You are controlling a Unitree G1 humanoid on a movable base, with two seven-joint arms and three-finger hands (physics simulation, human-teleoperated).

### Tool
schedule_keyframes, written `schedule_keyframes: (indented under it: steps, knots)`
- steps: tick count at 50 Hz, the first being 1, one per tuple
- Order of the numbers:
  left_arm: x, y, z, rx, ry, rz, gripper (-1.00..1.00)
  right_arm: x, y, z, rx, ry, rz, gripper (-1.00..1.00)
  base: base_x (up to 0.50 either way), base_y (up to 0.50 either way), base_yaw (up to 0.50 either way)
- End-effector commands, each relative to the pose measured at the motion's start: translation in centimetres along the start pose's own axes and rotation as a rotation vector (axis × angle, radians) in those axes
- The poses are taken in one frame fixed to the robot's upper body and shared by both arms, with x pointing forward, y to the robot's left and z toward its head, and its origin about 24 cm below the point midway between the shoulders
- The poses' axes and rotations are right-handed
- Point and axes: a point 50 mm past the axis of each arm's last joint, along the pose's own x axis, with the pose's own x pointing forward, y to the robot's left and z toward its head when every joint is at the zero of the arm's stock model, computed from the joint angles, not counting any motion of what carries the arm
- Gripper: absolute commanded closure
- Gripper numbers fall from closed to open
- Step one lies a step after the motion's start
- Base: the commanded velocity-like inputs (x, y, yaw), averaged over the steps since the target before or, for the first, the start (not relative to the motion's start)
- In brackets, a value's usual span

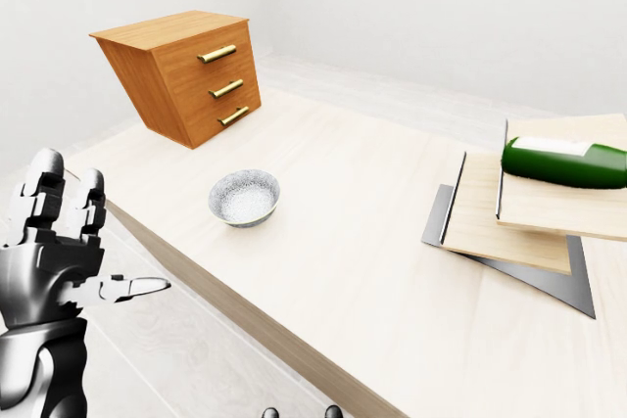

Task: Put the wine bottle on the wine rack.

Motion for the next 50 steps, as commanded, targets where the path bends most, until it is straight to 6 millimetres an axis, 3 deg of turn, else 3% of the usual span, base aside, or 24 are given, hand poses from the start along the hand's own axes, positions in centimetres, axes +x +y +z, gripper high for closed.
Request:
schedule_keyframes:
  steps: [1, 29, 50]
  knots:
    - [-0.1, 0.0, 0.1, 0.001, -0.002, -0.001, -1.0, -0.4, -1.0, 0.6, -0.023, -0.007, -0.015, -0.18, 0.0, 0.0, 0.0]
    - [0.0, 0.1, -0.3, 0.0, 0.011, 0.0, -1.0, -2.0, -4.7, 2.5, -0.066, -0.025, -0.059, -0.15, 0.0, 0.0, 0.0]
    - [0.0, 0.0, 0.0, 0.001, 0.003, -0.002, -1.0, -3.8, -7.1, 6.2, -0.105, -0.089, -0.071, -0.16, 0.0, 0.0, 0.0]
